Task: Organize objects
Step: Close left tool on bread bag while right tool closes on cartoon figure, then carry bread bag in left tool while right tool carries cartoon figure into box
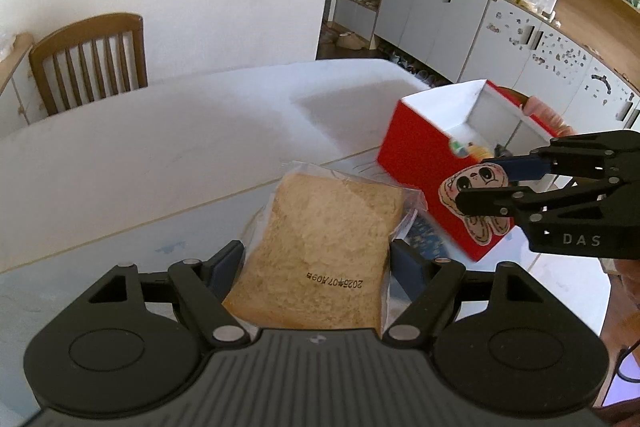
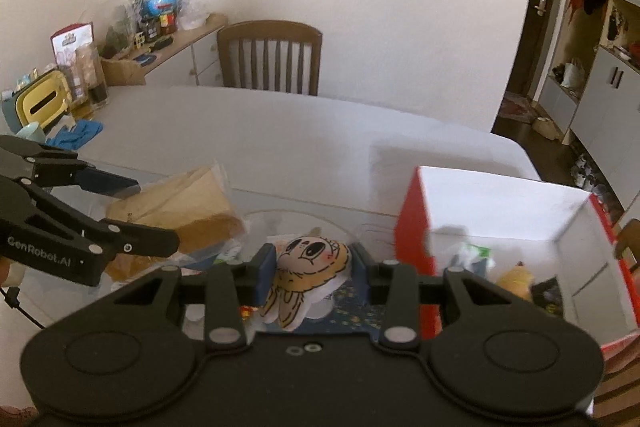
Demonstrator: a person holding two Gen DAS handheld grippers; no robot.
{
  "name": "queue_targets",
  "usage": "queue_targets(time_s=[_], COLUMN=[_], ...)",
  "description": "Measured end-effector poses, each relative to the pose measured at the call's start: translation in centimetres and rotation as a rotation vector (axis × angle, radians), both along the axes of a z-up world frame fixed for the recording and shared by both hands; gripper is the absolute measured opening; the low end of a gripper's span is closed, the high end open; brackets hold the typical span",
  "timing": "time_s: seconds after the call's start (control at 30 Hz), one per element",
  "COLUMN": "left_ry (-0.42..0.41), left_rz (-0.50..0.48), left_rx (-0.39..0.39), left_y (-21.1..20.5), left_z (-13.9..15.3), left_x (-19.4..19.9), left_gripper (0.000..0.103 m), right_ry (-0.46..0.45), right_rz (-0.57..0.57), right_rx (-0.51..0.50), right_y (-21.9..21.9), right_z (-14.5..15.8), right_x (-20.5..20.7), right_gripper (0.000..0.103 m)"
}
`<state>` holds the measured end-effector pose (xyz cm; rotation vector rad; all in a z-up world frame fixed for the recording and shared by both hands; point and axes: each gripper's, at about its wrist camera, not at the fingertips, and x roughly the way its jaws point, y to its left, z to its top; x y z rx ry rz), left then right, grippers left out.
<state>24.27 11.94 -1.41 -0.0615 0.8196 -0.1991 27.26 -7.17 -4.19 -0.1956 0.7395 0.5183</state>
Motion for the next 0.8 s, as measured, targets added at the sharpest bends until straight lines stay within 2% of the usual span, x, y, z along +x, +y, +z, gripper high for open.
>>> queue_targets(time_s=[0.3,0.8], left_ry=[-0.02,-0.036], left_rz=[-0.043,-0.068], left_rx=[-0.001,0.034], left_y=[-6.7,-17.1], left_z=[1.7,2.0], left_x=[1.1,4.7], left_gripper=[0.079,0.079], right_ry=[-0.008,-0.015], right_rz=[-0.036,-0.143], right_rx=[0.031,0.058], right_y=[-5.7,-16.0], right_z=[0.5,0.3], right_x=[0.8,4.3], right_gripper=[0.039,0.039])
